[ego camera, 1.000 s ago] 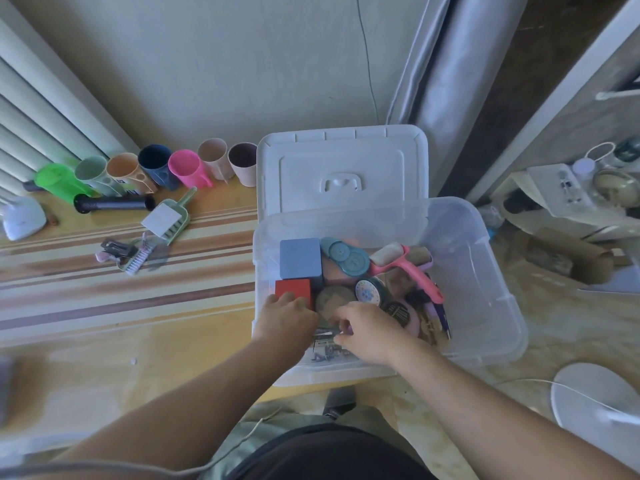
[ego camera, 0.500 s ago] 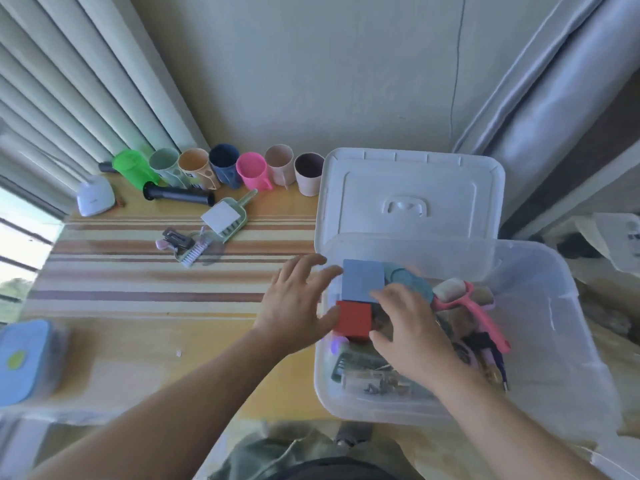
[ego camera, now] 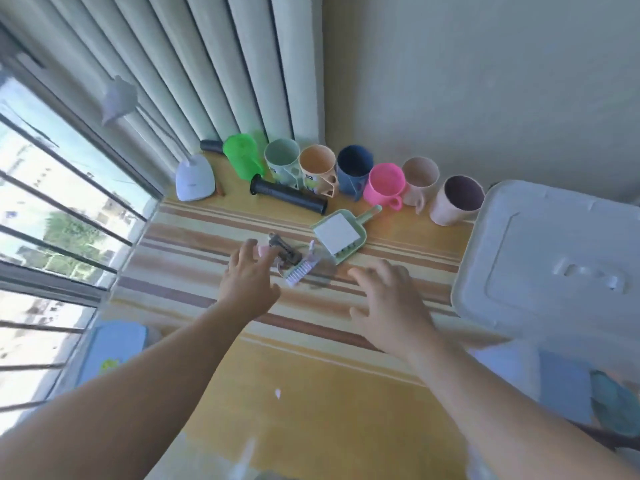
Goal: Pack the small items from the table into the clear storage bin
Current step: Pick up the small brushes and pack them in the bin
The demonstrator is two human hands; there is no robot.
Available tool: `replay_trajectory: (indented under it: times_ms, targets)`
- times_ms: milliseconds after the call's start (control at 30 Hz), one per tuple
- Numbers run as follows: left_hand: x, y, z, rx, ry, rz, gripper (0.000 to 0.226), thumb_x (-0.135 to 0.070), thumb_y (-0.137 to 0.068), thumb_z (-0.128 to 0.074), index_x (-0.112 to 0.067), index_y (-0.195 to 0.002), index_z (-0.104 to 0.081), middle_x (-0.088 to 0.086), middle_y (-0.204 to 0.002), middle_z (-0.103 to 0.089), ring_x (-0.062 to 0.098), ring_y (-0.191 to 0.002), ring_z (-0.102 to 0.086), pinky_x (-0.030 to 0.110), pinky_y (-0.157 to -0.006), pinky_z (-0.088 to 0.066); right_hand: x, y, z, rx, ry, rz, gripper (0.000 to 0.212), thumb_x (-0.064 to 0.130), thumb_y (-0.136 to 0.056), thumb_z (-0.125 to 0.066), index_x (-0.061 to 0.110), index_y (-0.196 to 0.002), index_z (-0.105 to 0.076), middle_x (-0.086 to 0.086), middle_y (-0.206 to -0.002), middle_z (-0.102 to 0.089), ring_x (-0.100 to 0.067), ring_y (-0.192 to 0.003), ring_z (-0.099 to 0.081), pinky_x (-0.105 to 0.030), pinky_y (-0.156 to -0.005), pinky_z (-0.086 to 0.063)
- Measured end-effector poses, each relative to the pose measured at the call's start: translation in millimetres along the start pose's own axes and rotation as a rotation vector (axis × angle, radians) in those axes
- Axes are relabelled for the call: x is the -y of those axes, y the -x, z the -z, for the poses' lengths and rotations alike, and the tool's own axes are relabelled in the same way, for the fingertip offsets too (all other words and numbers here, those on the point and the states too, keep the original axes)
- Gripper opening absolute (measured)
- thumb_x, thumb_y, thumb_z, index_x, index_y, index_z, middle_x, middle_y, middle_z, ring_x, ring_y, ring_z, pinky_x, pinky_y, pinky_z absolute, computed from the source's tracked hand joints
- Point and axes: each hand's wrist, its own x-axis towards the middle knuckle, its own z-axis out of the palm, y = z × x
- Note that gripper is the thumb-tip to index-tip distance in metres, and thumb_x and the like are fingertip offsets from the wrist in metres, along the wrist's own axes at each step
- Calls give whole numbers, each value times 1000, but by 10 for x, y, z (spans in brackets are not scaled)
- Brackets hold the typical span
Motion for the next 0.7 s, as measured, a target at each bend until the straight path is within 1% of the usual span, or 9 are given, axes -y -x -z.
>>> replay_trajectory:
  times_ms: [67,133,200,300,400,467,533,600,700]
  targets:
    - [166,-251,-36,96,-15,3,86,-23,-87,-66,-42,-155,-17,8,-164,-6,42,-148,-20,55,-113,-39,197,-373,-182,83,13,-6,59,39,-93,-64,31,-148,-44,1,-145,-41,-30,-130,-40,-48,-103,-48]
    - [232,-471,-76,154,-19,-29,93,-12,-89,-61,-46,-157,-8,5,-166,1,43,-149,-19,55,-112,-41,333,-684,-366,154,24,-25,59,35,-93,-63,29,-149,-43,0,-145,-39,-31,-131,-38,-45,-97,-49]
    - [238,-657,-138,152,-20,-107,94,-5,-89,-59,-49,-156,-9,0,-166,0,43,-147,-26,54,-107,-47,412,-934,-542,197,48,-39,61,31,-93,-64,28,-150,-44,-2,-145,-39,-30,-131,-39,-43,-90,-49]
    - [237,-866,-265,161,-53,-231,89,-2,-89,-58,-47,-154,-18,-4,-165,-7,39,-138,-38,48,-99,-53,457,-1210,-767,238,76,-68,65,27,-92,-67,28,-153,-44,-3,-150,-37,-31,-131,-40,-42,-86,-49]
    - [291,-923,-380,172,-113,-268,71,-14,-91,-61,-45,-147,-32,2,-151,-30,35,-116,-51,44,-85,-57,450,-1369,-910,259,97,-110,67,12,-91,-67,32,-151,-43,-1,-152,-31,-32,-129,-38,-42,-81,-51]
    - [356,-865,-456,207,-81,-255,58,-21,-91,-59,-41,-142,-40,3,-138,-43,34,-103,-60,46,-77,-57,429,-1425,-938,262,109,-155,76,1,-88,-63,36,-152,-40,-3,-141,-33,-31,-121,-39,-44,-80,-53]
    - [428,-743,-550,250,-26,-235,55,-27,-92,-61,-42,-140,-40,2,-134,-45,34,-99,-63,43,-73,-57,406,-1467,-929,251,141,-203,85,-1,-89,-58,41,-157,-32,-6,-130,-33,-30,-111,-42,-43,-74,-50]
    - [489,-592,-644,254,14,-224,53,-34,-93,-62,-44,-140,-40,0,-133,-46,33,-99,-64,41,-70,-57,393,-1506,-913,241,185,-221,85,2,-92,-54,45,-160,-26,-7,-125,-32,-30,-103,-43,-41,-71,-45]
    - [567,-352,-784,273,49,-239,50,-35,-90,-64,-42,-134,-41,-1,-126,-46,30,-95,-64,41,-68,-57,409,-1540,-911,243,264,-207,77,10,-93,-59,46,-153,-30,-8,-122,-32,-29,-97,-42,-40,-71,-40]
